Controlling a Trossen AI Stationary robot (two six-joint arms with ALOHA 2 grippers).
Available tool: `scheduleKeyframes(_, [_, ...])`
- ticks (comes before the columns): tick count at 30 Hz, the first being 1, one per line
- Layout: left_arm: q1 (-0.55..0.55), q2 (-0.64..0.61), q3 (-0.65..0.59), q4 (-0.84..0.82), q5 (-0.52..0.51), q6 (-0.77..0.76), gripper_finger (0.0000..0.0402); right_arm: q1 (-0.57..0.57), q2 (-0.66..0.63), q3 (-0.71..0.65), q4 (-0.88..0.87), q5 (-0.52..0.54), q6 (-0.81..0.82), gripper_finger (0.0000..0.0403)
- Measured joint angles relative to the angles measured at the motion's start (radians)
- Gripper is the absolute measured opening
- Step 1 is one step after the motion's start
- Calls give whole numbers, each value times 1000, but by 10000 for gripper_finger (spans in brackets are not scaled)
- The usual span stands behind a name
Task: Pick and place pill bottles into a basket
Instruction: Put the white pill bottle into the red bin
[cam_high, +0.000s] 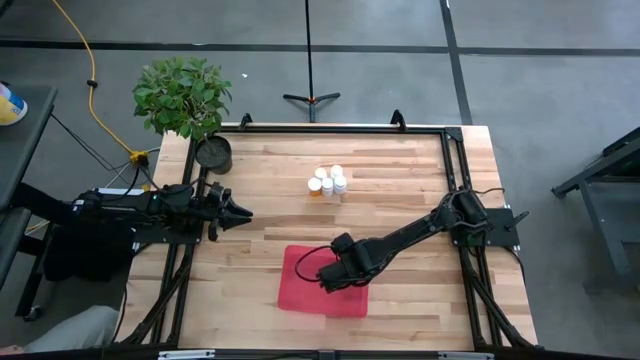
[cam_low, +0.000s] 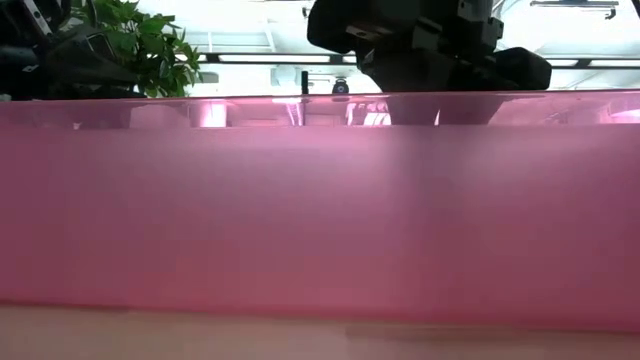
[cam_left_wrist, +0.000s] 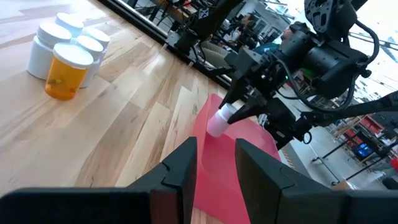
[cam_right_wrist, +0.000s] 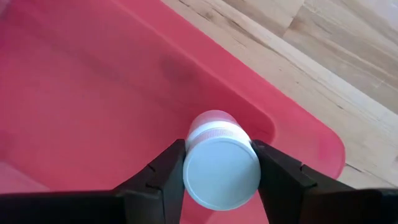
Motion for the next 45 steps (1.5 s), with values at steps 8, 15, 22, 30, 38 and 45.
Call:
scheduleKeyframes(8, [0,0,0,0,0,0,145,0,0,0,-2,1,0,149])
scheduleKeyframes(15, [0,0,0,0,0,0,145,0,0,0,-2,-24,-3,201])
scheduleKeyframes(22, [0,0,0,0,0,0,145,0,0,0,-2,-26,-14,219])
scheduleKeyframes(30, [0,0,0,0,0,0,145,0,0,28,-11,-35,-64,212])
scheduleKeyframes(38, [0,0,0,0,0,0,145,-1,-1,189,-146,90,-122,213])
scheduleKeyframes(45, [0,0,0,0,0,0,145,-27,-2,404,-321,269,-199,213])
